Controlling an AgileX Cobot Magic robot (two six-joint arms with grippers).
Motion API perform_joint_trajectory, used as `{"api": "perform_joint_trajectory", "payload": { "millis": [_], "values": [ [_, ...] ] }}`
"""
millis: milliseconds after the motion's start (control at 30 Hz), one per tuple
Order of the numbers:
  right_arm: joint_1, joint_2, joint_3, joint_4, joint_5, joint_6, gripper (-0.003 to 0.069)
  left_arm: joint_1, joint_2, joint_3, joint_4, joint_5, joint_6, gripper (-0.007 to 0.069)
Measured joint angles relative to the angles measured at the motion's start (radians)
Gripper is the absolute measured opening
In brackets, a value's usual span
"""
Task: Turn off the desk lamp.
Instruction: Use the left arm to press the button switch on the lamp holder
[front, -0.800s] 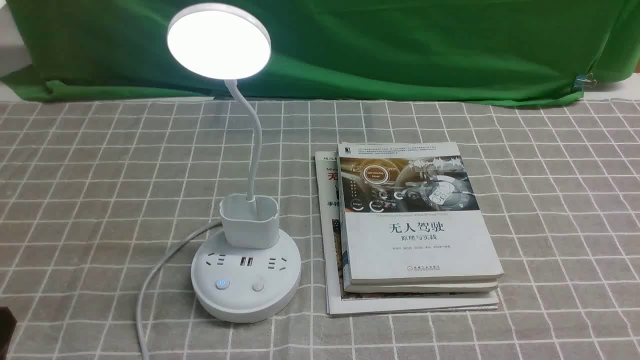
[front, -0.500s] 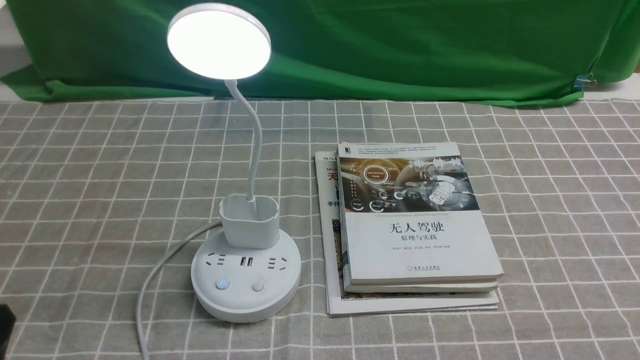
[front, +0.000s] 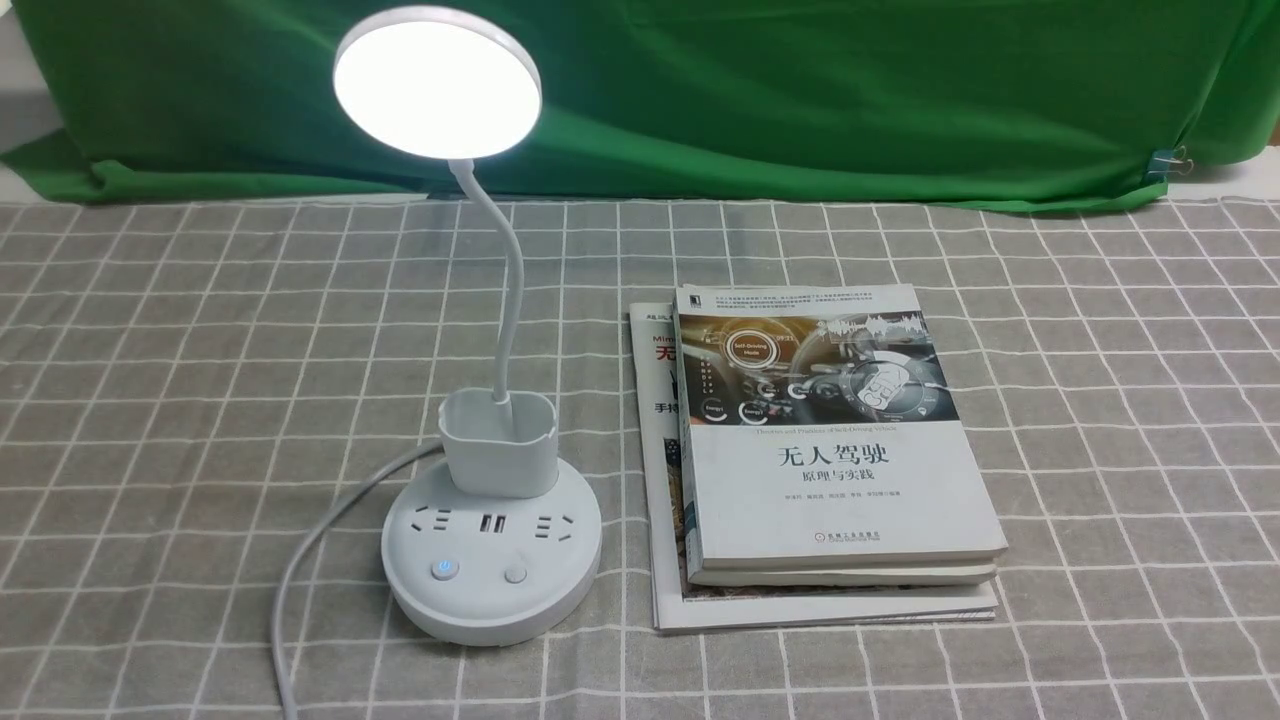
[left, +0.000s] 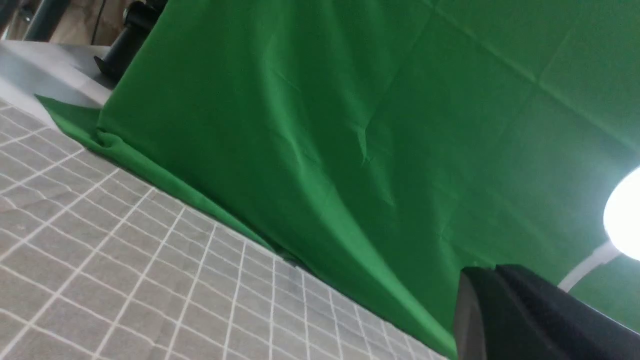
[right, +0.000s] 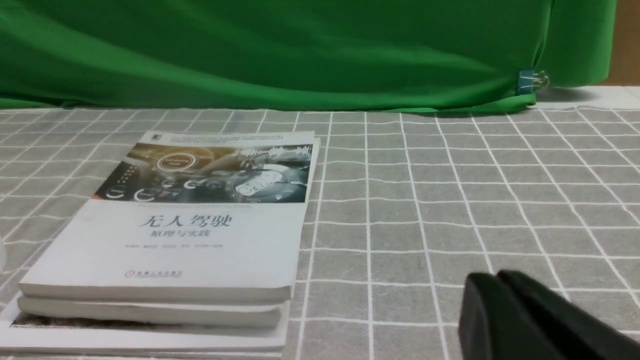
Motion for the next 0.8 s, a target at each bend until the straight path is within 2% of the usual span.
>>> {"api": "perform_joint_trajectory", "payload": {
  "millis": [133, 200, 367, 467, 533, 567, 667, 767, 800],
  "values": [
    [0.0, 0.0, 0.0, 0.0, 0.0, 0.0, 0.0036, 0.0, -0.001, -0.009, 0.0, 0.014, -0.013, 0.0001],
    [0.0, 0.0, 0.0, 0.0, 0.0, 0.0, 0.0036, 0.0, 0.032, -0.083, 0.026, 0.105, -0.014, 0.0001],
    [0.0, 0.0, 0.0, 0.0, 0.0, 0.0, 0.0036, 0.0, 0.287, -0.342, 0.128, 0.435, 0.019, 0.0001],
    [0.0, 0.0, 0.0, 0.0, 0.0, 0.0, 0.0036, 0.0, 0.491, -0.484, 0.144, 0.67, 0.123, 0.0001],
    [0.0, 0.0, 0.0, 0.0, 0.0, 0.0, 0.0036, 0.0, 0.559, -0.524, 0.145, 0.751, 0.177, 0.0001],
    [0.0, 0.0, 0.0, 0.0, 0.0, 0.0, 0.0036, -0.003, 0.666, -0.576, 0.148, 0.839, 0.242, 0.0001],
    [0.0, 0.0, 0.0, 0.0, 0.0, 0.0, 0.0036, -0.073, 0.845, -0.629, 0.137, 0.899, 0.301, 0.0001],
    [0.0, 0.0, 0.0, 0.0, 0.0, 0.0, 0.0036, -0.192, 0.973, -0.653, 0.181, 0.882, 0.304, 0.0001],
    [0.0, 0.0, 0.0, 0.0, 0.0, 0.0, 0.0036, -0.201, 0.982, -0.655, 0.187, 0.882, 0.304, 0.0001]
  ]
}}
